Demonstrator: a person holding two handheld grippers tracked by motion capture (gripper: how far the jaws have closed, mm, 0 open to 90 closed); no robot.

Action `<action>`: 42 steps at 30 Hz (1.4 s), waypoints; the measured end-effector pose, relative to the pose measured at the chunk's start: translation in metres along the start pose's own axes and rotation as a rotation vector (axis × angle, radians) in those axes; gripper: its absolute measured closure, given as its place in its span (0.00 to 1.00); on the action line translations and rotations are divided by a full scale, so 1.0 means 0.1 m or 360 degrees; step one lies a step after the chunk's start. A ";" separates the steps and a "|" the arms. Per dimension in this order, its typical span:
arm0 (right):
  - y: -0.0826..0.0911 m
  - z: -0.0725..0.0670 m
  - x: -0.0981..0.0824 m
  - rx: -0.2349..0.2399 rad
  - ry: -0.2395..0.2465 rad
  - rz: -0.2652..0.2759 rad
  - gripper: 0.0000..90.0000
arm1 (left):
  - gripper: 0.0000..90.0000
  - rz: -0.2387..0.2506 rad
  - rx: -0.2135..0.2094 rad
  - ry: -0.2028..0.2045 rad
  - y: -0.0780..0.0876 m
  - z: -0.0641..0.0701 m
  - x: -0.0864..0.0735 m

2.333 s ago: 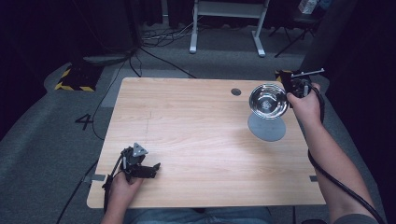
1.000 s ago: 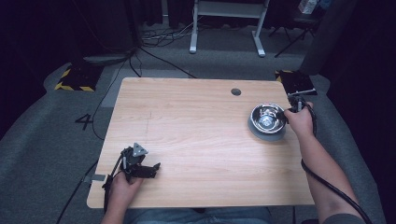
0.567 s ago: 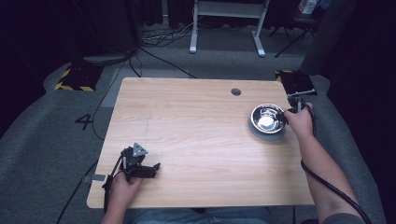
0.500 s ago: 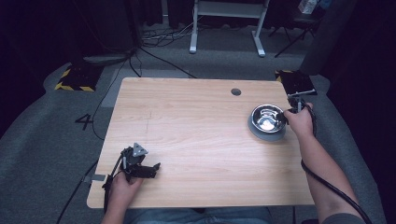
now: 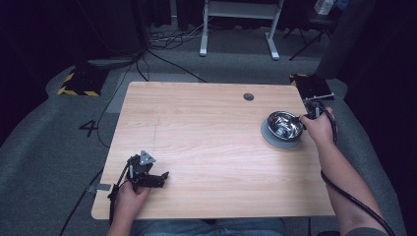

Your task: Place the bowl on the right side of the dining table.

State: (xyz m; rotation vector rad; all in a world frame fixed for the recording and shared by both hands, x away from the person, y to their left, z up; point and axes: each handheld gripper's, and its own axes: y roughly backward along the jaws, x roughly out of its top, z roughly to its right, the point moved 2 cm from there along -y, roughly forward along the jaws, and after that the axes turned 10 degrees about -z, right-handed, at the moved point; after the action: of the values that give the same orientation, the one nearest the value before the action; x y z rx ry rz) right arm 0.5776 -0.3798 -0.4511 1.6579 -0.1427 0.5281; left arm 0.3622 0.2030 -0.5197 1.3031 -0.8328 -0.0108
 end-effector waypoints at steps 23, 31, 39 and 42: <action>0.69 -0.49 0.15 0.0099 0.0321 0.0314 0.53 | 0.08 -0.0003 -0.0001 0.0003 0.00 0.00 0.00; 1.00 -0.78 0.11 0.0149 0.0493 0.0377 0.54 | 0.08 -0.0003 -0.0002 0.0003 0.00 0.00 0.00; 1.22 -1.11 -0.05 0.0264 0.0646 0.0403 0.54 | 0.08 -0.0003 -0.0002 0.0003 0.00 0.00 0.00; 1.27 -1.18 -0.12 0.0320 0.0680 0.0407 0.55 | 0.08 -0.0003 -0.0002 0.0003 0.00 0.00 0.00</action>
State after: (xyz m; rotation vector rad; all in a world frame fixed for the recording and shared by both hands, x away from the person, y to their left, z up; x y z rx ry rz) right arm 0.4877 -0.2890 -0.3333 1.6906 0.0148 1.1082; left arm 0.3622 0.2028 -0.5196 1.3027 -0.8299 -0.0113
